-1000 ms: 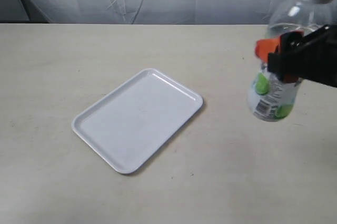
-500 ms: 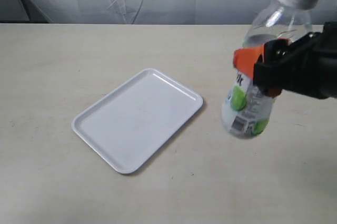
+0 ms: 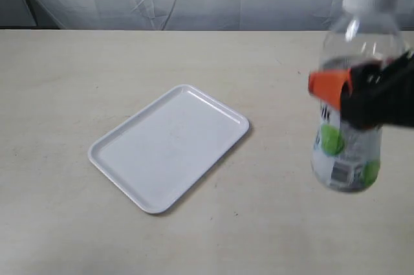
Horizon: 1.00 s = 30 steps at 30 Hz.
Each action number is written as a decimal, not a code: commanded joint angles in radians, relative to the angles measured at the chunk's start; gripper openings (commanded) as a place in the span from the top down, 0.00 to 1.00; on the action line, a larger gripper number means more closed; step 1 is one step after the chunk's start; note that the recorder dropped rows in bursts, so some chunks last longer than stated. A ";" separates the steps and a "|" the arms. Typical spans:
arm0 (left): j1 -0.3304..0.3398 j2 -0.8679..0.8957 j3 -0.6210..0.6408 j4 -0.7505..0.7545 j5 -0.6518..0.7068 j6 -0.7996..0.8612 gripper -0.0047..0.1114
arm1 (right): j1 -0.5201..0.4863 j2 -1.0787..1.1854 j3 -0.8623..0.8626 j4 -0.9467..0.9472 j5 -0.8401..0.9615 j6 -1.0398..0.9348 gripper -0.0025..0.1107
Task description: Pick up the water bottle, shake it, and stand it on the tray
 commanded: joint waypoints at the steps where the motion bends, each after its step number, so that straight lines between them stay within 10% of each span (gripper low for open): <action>1: 0.000 -0.005 0.004 -0.002 -0.013 -0.002 0.96 | 0.004 -0.012 -0.025 -0.124 -0.019 0.025 0.98; 30: 0.000 -0.005 0.004 -0.002 -0.013 -0.002 0.96 | 0.004 -0.004 -0.045 -0.329 0.130 0.230 0.98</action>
